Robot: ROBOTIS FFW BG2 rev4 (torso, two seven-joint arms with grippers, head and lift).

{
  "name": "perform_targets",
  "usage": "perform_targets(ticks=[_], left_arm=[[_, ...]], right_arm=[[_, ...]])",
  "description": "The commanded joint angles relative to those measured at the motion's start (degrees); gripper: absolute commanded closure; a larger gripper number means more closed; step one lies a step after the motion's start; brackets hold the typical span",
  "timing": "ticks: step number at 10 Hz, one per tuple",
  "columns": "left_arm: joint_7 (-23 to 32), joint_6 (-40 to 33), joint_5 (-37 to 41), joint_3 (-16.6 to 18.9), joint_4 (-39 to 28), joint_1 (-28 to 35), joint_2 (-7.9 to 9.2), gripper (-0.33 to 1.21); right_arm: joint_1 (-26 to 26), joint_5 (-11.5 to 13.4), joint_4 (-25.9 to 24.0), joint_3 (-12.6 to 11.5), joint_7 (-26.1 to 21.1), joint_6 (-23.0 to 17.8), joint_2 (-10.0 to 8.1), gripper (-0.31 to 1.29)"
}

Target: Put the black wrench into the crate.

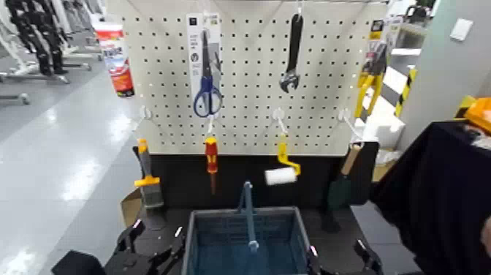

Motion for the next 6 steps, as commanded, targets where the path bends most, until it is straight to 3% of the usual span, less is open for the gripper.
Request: perform_targets(ticks=[1, 6], left_arm=[[-0.1, 0.4, -0.1, 0.0, 0.0, 0.0, 0.04, 0.28], [-0.1, 1.0, -0.1, -0.1, 0.1, -0.3, -0.05, 0.28]], right_arm=[[-0.8, 0.4, -0.2, -1.2, 0.6, -0.3, -0.08, 0.14], [-5.6, -0.3, -1.1, -5.0, 8.1, 4.6, 0.1, 0.14]])
